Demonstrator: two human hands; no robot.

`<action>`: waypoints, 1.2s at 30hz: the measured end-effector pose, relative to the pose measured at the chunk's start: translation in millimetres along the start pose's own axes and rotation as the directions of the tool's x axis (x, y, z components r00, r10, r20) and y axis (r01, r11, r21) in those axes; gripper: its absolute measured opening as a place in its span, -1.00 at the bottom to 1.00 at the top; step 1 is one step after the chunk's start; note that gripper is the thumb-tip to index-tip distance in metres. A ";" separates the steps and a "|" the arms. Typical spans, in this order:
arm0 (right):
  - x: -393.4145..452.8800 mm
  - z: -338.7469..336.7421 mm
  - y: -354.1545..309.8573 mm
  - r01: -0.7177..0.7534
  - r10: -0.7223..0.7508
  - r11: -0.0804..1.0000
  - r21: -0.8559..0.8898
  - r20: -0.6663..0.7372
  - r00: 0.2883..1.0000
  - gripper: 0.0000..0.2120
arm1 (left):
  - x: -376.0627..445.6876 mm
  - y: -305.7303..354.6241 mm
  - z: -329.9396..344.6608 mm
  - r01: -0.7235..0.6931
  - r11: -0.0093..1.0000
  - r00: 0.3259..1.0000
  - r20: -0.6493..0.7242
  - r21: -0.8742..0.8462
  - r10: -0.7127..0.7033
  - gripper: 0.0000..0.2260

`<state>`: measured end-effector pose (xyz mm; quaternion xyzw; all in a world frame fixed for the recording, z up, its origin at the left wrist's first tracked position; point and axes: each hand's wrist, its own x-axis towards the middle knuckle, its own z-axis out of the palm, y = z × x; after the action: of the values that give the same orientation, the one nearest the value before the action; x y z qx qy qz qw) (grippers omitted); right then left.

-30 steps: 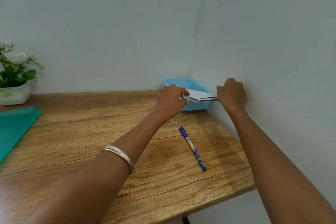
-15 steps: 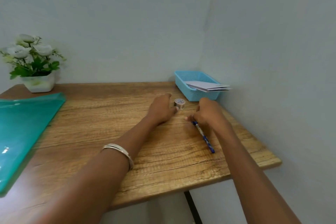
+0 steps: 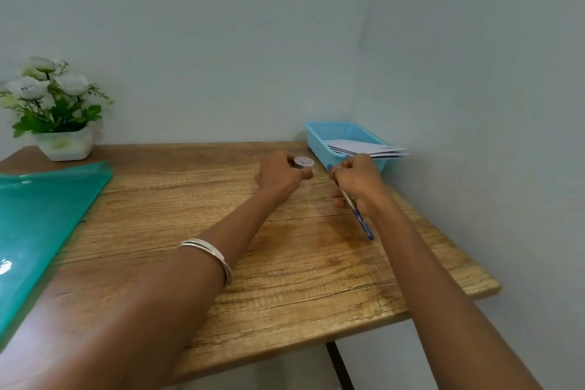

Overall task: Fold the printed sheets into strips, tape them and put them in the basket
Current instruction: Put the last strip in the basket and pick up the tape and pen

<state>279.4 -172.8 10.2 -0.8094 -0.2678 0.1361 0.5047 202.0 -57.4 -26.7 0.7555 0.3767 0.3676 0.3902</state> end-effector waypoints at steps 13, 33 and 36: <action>95.2 71.2 -46.4 0.295 -0.317 0.914 -0.280 -0.037 0.948 -0.81 | 75.0 -24.9 -33.0 0.003 0.997 0.992 -0.124 0.081 0.007 -0.70; 81.6 100.2 -2.0 0.354 -0.458 0.709 -0.610 -0.017 0.889 -0.85 | 119.4 -67.6 -11.1 0.037 0.989 0.999 -0.040 0.146 -0.031 -0.53; 78.7 100.0 4.1 0.305 -0.433 0.698 -0.648 -0.043 0.900 -0.83 | 117.7 -65.1 -10.6 0.034 0.987 0.998 -0.058 0.159 -0.025 -0.56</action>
<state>296.0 -54.9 -34.9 -0.8687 -0.4048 -0.1439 0.2467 227.1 73.4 -47.8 0.7682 0.4268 0.3514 0.3229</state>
